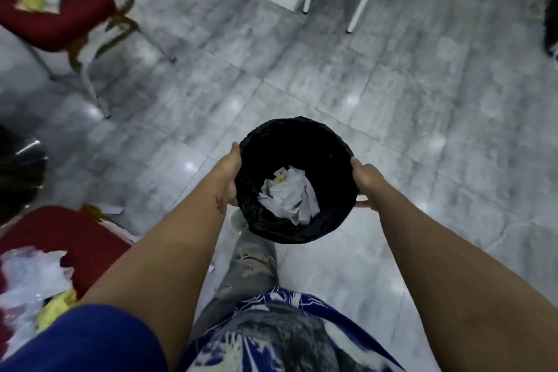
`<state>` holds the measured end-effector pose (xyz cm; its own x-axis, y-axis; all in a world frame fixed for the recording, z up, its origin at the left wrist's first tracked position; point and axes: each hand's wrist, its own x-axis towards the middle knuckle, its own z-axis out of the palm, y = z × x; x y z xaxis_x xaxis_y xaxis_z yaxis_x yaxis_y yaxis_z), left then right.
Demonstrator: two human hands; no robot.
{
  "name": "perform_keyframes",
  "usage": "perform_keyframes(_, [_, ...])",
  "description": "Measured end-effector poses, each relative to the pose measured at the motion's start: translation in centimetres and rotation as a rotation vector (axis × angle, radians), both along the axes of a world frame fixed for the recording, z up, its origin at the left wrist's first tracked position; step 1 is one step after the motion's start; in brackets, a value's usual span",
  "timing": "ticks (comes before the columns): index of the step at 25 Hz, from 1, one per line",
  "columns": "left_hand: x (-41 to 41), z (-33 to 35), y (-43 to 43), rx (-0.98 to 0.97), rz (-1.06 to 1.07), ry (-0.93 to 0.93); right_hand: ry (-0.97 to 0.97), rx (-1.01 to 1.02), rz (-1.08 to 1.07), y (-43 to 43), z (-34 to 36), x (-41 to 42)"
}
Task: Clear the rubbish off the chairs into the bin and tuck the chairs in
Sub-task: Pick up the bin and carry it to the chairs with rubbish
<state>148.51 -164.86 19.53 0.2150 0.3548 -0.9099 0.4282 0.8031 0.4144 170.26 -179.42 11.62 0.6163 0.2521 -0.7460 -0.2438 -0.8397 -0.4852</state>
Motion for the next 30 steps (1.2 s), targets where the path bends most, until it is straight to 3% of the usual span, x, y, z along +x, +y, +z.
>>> perform_keyframes(10, [-1.3, 2.1, 21.9, 0.019, 0.416, -0.009, -0.033, 0.031, 0.392, 31.9, 0.4, 2.3])
perform_keyframes(16, [-5.8, 1.3, 31.3, 0.019, 0.709, -0.047, -0.009, 0.028, 0.731, 49.7, -0.4, -2.3])
perform_keyframes(23, [-12.3, -1.8, 37.5, 0.054, 1.107, -0.027, -0.039, 0.006, 1.126, 64.6, -2.8, -12.5])
perform_keyframes(30, [-18.8, -9.7, 42.9, 0.03, 1.278, 0.037, -0.066, -0.01, 1.302, 73.1, -10.0, -21.5])
